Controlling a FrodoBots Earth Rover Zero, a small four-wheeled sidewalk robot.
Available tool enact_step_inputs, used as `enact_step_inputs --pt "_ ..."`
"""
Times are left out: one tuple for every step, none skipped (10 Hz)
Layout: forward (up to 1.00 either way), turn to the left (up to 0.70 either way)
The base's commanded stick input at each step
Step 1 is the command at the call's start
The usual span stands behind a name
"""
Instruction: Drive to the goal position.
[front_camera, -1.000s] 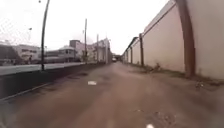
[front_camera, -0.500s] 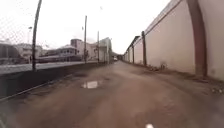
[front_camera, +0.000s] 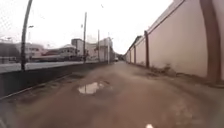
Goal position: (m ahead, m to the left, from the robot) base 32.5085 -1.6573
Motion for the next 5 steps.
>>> enact_step_inputs --pt "0.85 0.05" --pt "0.85 0.05" --pt "0.85 0.05" --pt "0.85 0.05" --pt "0.85 0.05"
